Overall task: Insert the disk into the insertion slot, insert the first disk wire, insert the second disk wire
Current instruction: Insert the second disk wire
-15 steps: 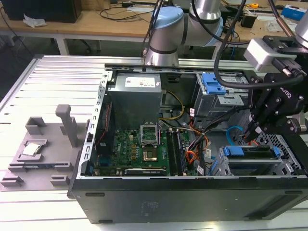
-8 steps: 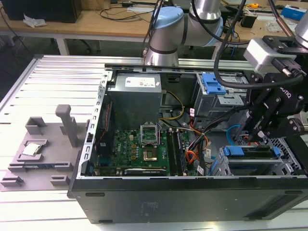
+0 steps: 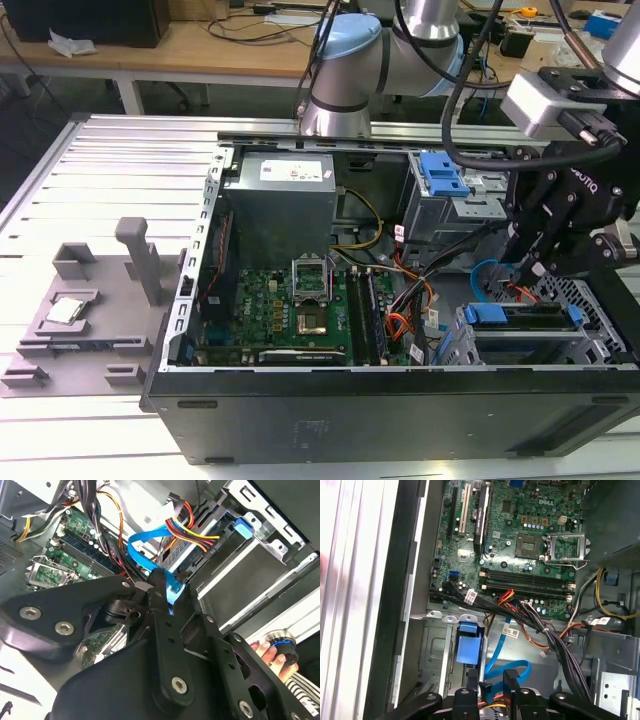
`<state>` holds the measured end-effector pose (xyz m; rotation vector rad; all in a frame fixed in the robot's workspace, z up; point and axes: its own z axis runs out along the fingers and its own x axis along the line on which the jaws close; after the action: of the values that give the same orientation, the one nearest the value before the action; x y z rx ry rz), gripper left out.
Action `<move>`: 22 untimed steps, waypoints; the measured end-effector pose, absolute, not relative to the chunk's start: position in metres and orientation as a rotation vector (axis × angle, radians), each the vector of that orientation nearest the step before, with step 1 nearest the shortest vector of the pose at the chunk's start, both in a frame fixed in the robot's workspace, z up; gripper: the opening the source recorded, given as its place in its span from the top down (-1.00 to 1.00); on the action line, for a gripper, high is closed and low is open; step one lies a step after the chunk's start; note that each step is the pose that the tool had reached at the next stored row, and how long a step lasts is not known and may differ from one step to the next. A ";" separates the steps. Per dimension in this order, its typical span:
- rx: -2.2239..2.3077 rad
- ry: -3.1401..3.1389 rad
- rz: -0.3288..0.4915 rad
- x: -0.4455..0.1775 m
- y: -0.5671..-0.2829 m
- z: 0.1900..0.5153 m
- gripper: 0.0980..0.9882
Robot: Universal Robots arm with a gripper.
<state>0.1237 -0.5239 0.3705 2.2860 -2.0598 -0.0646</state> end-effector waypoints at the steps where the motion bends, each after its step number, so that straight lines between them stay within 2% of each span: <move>1: 2.285 -2.059 -0.063 0.125 -0.524 0.370 0.45; 6: 2.285 -2.059 -0.063 0.125 -0.524 0.370 0.45; 8: 2.284 -2.059 -0.062 0.125 -0.524 0.370 0.78; 9: 2.284 -2.059 -0.062 0.125 -0.524 0.370 0.85; 18: 2.284 -2.058 -0.062 0.137 -0.524 0.370 0.85; 22: 2.289 -2.064 -0.073 0.138 -0.533 0.368 0.85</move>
<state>0.1380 -0.5329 0.3684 2.2889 -2.0642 -0.0733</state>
